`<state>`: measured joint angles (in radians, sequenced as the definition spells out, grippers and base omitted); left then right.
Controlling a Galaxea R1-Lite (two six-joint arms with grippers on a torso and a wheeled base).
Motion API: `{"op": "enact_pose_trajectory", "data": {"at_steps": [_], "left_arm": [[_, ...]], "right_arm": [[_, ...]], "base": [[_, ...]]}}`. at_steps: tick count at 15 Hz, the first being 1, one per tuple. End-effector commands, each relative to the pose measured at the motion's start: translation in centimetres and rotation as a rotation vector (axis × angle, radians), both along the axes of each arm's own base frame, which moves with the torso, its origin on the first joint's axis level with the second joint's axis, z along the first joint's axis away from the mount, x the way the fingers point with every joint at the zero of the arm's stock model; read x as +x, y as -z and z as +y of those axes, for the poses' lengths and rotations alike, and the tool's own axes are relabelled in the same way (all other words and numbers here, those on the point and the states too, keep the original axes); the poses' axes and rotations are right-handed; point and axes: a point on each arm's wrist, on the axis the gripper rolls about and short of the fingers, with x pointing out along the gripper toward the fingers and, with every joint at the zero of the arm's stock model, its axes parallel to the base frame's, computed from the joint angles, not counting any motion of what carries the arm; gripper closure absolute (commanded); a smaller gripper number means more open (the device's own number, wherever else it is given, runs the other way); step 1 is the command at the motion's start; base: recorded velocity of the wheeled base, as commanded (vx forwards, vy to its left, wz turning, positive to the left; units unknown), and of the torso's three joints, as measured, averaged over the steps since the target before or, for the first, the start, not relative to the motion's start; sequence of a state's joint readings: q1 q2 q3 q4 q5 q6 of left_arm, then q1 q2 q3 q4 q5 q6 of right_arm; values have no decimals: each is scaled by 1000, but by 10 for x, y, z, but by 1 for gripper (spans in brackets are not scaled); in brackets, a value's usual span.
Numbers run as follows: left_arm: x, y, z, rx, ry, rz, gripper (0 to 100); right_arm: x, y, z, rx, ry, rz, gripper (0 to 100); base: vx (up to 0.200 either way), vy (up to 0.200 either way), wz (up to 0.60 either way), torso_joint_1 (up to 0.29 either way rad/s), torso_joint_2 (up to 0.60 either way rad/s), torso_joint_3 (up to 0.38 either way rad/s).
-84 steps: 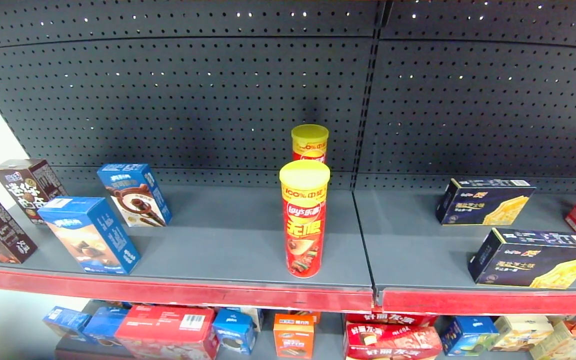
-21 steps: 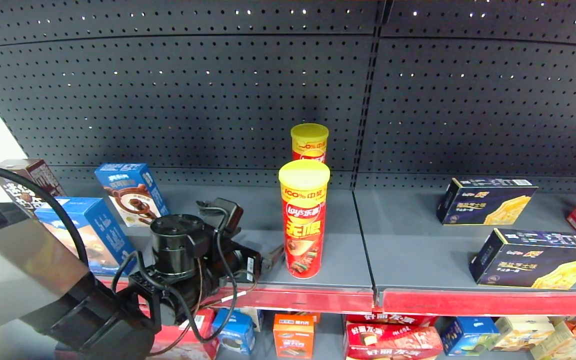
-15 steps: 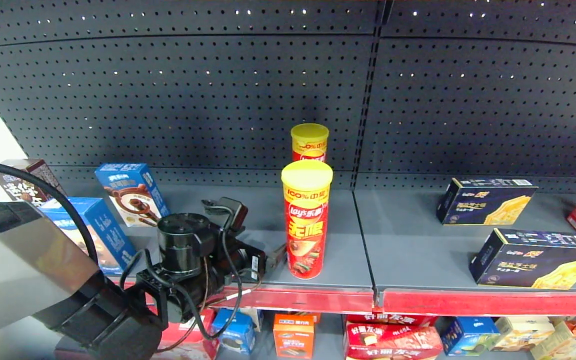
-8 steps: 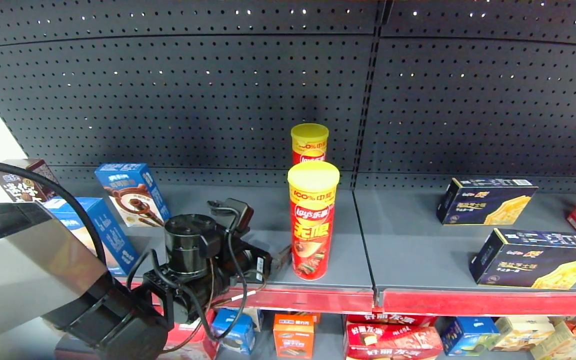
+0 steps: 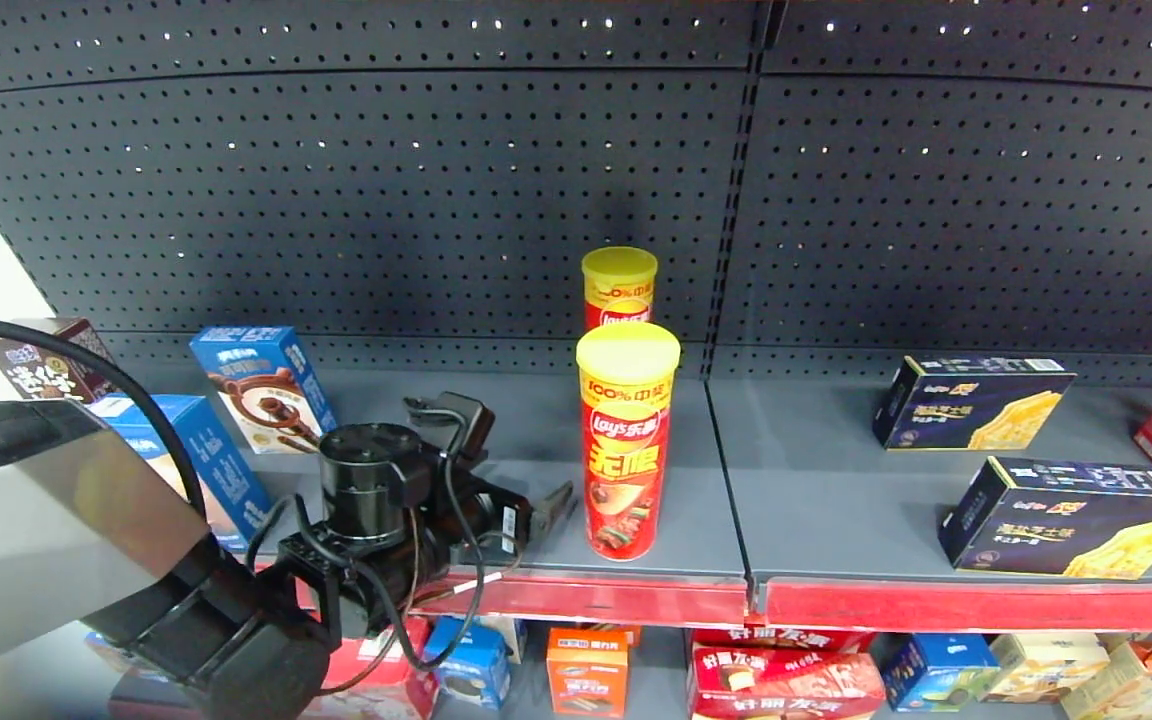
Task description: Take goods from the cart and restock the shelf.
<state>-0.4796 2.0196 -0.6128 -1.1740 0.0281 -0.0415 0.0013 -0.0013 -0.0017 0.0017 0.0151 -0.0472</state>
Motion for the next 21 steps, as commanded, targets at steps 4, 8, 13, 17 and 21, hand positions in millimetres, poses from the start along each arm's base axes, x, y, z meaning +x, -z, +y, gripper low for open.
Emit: {"op": "enact_pose_trajectory", "data": {"at_steps": [4,8,13,17,21], "left_arm": [[-14,-67,61,-26,-152,-162,0],[-73,-127,91,-33,-200,-234,0],[-180,-131,131,-21,-392,-239,0],[-245,-95,155,-15,-592,-223,0],[-294,-50,157,-17,-634,-179,0]], "right_arm": [[0,0,0,0,0,1,0],[0,0,0,0,0,1,0],[0,0,0,1,0,1,0],[0,0,0,1,0,1,0],[0,0,0,6,0,1,0]], "base": [[0,0,0,0,0,0],[0,0,0,0,0,0],[0,0,0,0,0,0],[0,0,0,0,0,0],[0,0,0,0,0,0]]}}
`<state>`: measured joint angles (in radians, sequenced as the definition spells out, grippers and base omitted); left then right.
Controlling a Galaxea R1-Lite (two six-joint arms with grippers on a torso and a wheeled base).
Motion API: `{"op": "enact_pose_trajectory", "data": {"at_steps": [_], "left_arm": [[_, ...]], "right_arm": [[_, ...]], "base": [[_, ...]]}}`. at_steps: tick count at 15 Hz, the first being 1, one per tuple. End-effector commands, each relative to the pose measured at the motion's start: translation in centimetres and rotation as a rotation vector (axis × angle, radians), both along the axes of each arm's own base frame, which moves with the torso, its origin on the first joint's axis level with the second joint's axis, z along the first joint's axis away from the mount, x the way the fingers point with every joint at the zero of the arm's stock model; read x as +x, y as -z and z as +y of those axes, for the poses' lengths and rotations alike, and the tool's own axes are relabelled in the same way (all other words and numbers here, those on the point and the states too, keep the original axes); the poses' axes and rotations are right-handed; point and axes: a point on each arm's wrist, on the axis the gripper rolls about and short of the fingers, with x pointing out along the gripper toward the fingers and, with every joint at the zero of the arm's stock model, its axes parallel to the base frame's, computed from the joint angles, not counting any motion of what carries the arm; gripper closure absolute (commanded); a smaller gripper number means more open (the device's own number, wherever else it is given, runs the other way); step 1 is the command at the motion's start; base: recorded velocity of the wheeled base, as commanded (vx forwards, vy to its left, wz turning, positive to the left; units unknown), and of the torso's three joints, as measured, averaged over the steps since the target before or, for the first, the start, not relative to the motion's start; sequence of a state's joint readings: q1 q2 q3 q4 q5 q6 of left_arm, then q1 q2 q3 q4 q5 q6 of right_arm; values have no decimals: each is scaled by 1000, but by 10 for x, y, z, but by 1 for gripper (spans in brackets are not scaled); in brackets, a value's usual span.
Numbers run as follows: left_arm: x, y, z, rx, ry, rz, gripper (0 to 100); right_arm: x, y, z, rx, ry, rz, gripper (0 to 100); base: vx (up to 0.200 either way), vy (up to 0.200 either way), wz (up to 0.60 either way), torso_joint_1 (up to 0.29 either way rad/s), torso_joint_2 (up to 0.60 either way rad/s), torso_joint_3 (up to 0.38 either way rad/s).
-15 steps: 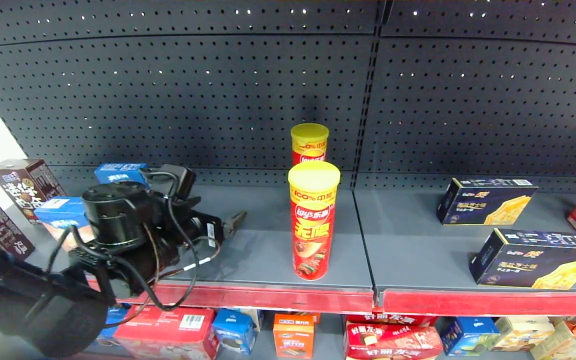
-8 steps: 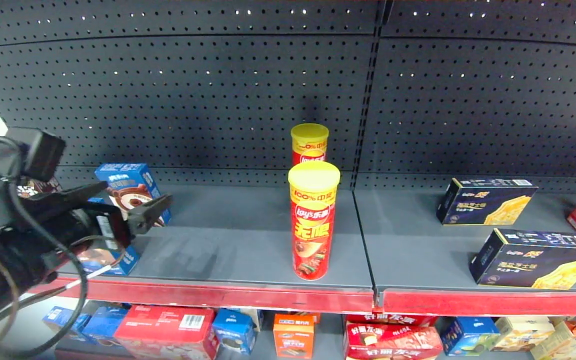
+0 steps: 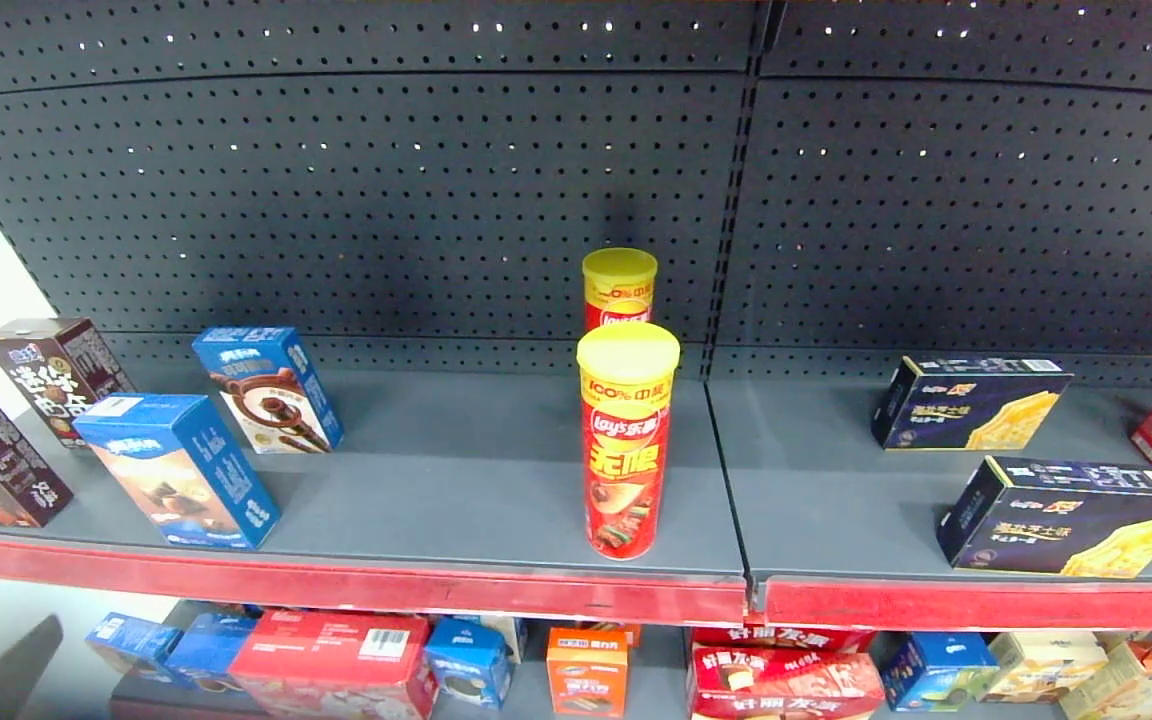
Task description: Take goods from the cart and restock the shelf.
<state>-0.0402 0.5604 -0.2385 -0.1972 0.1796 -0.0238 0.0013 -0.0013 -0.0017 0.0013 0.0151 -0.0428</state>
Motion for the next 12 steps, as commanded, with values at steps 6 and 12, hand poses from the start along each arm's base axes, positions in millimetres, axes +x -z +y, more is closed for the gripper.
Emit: {"op": "enact_pose_trajectory", "data": {"at_steps": [6,12], "left_arm": [[-60,76,3,-10,-170,-90,0],[-61,86,-1,-4,58,-110,0]], "right_arm": [[0,0,0,0,-5,2,0],[0,0,0,4,-11,2,0]], "base": [[0,0,0,0,0,0],[0,0,0,0,0,0]]}}
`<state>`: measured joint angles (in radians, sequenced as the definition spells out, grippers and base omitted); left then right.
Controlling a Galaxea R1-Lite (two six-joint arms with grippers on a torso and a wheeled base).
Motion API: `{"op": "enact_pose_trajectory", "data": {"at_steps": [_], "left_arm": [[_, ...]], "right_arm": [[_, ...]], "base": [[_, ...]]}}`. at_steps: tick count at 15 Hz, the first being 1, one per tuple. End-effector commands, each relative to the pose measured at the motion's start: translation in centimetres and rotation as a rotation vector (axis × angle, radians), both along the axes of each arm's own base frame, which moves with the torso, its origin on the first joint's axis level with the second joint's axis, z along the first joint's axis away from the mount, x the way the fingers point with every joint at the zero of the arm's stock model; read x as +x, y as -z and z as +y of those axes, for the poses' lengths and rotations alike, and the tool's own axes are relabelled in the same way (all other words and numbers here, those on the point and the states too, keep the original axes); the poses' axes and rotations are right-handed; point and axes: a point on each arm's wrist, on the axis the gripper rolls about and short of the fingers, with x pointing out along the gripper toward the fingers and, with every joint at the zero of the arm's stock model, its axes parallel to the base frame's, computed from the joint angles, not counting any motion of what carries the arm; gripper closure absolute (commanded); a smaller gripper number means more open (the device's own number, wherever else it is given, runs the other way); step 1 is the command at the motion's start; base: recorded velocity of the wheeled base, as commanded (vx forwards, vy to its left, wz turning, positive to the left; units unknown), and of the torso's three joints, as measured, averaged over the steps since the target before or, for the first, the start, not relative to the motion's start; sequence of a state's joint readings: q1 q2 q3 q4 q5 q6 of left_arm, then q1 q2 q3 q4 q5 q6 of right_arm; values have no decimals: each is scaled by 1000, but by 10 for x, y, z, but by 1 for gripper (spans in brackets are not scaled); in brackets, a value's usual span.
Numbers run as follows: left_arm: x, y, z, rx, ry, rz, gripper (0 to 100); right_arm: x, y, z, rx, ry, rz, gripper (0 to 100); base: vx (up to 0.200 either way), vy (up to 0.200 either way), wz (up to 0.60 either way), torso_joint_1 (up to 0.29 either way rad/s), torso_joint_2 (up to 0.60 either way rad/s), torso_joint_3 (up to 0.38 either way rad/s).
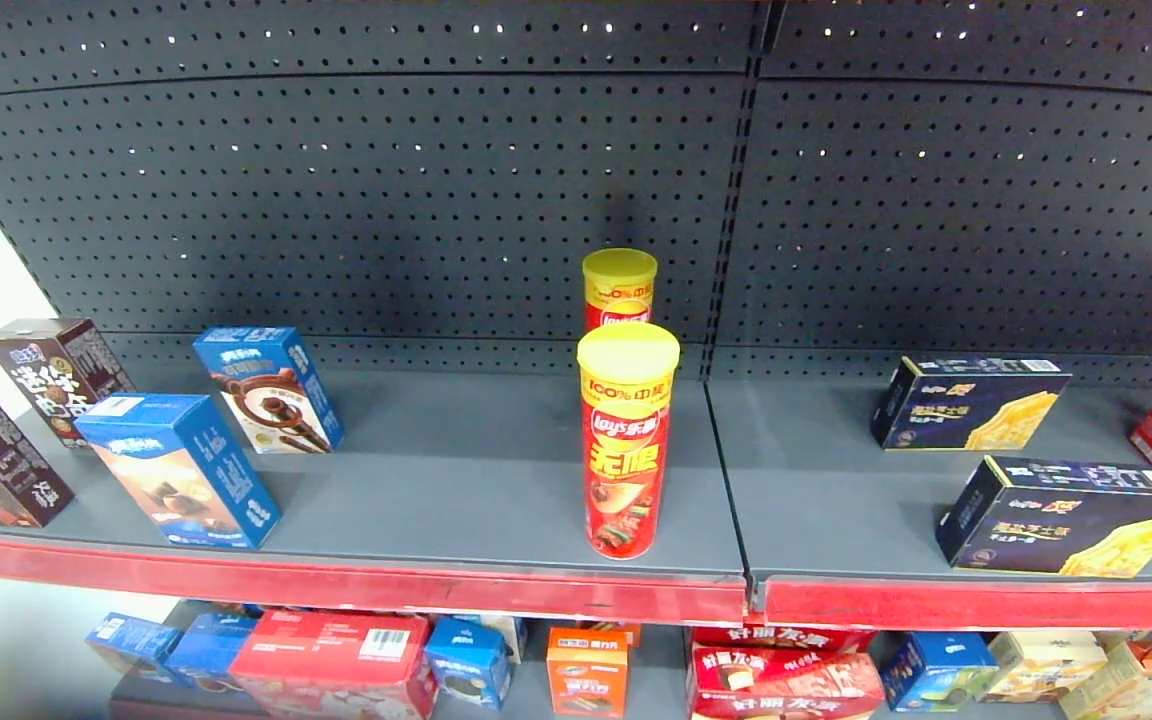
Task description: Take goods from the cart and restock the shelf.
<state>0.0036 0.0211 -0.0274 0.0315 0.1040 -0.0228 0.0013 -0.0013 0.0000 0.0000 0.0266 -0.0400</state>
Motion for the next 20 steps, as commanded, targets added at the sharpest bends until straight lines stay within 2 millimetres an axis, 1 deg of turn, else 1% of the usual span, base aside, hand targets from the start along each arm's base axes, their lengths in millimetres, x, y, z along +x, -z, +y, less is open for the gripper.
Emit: {"op": "enact_pose_trajectory", "data": {"at_steps": [1,6,7,10,14,16,20], "left_arm": [[1,5,0,18,28,-17,0],[1,5,-1,36,39,-22,0],[1,5,-1,41,45,-22,0],[1,5,-1,41,50,-22,0],[1,5,-2,40,110,-23,0],[1,5,-2,40,110,-23,0],[1,5,-2,38,110,-23,0]], "right_arm": [[0,0,0,3,2,1,0],[0,0,0,3,2,1,0],[0,0,0,2,0,1,0],[0,0,0,3,0,1,0],[0,0,0,8,2,1,0],[0,0,0,6,2,1,0],[0,0,0,6,2,1,0]], "base": [[0,0,0,0,0,0],[0,0,0,0,0,0],[0,200,0,7,2,2],[0,0,0,0,0,0],[0,0,0,0,0,0],[0,0,600,2,0,0],[0,0,0,0,0,0]]}}
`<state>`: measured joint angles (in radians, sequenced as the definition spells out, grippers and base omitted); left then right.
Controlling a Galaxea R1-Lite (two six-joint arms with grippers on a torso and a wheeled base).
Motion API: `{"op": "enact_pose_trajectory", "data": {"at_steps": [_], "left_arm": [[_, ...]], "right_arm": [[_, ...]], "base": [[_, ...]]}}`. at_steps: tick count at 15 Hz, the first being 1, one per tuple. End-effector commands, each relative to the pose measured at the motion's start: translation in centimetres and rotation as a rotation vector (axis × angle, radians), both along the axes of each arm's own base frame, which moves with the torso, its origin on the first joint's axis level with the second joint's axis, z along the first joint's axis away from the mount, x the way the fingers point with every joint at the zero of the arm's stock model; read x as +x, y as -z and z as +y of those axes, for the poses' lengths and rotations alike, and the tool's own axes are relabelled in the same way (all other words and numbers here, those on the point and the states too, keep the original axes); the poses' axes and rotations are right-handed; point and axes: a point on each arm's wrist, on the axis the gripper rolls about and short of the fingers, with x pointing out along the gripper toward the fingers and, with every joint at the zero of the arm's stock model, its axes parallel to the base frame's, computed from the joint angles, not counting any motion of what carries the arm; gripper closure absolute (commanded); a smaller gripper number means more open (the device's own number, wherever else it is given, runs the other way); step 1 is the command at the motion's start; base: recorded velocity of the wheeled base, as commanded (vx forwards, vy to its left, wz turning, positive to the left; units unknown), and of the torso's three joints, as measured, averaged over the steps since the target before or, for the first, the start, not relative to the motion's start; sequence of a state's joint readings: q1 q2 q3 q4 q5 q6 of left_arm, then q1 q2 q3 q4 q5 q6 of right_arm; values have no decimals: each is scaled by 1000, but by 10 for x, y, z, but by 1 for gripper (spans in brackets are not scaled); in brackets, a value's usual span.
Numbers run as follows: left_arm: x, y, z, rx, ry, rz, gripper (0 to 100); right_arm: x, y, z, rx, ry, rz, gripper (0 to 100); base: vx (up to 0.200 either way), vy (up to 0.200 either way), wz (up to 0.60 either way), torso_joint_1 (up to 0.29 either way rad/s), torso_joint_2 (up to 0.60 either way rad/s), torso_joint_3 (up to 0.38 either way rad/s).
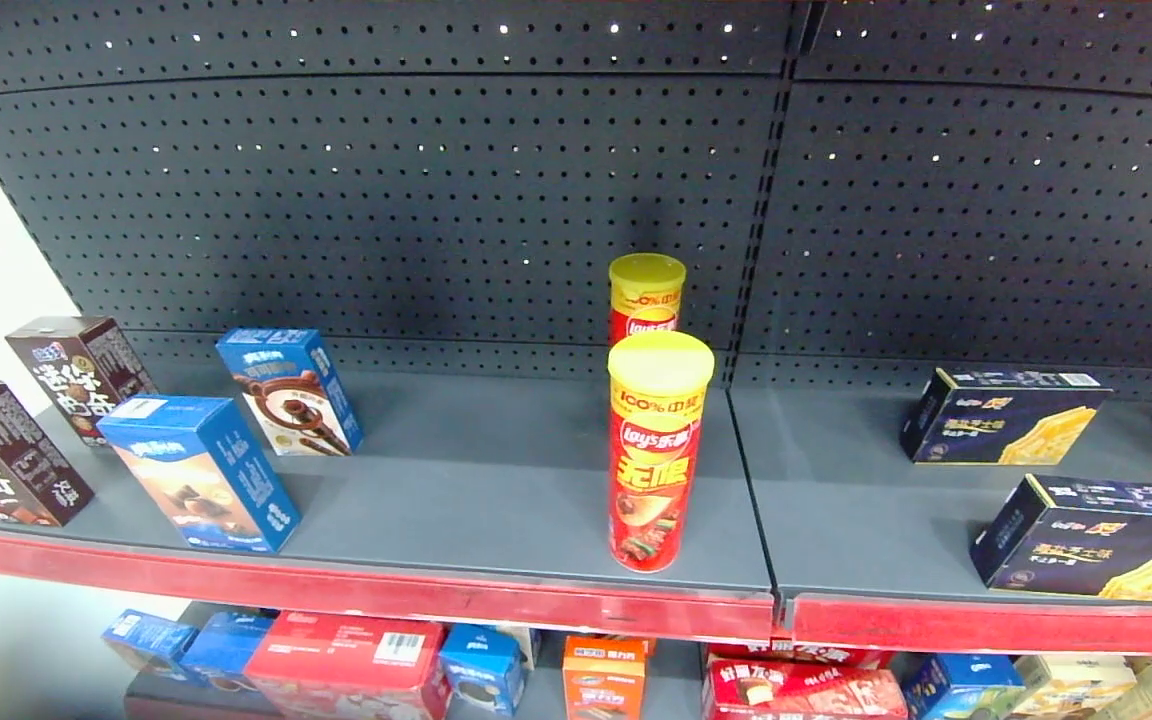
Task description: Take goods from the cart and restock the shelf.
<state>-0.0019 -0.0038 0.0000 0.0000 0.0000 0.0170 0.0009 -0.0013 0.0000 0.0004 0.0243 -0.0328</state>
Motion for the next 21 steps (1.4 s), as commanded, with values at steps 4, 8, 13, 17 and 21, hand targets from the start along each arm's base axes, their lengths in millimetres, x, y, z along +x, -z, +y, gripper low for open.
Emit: {"op": "enact_pose_trajectory", "data": {"at_steps": [4,8,13,17,21], "left_arm": [[0,0,0,0,-2,4,0],[0,0,0,0,0,4,0],[0,0,0,-2,-2,4,0],[0,0,0,-3,-2,4,0],[0,0,0,-2,-2,4,0]], "right_arm": [[0,0,0,-1,-1,1,0],[0,0,0,2,-1,1,0],[0,0,0,2,-1,1,0],[0,0,0,2,-1,1,0],[0,0,0,1,-1,1,0]], "base": [[0,0,-150,2,-1,1],[0,0,-300,-1,0,1],[0,0,0,0,0,0],[0,100,0,2,1,2],[0,0,0,0,0,0]]}}
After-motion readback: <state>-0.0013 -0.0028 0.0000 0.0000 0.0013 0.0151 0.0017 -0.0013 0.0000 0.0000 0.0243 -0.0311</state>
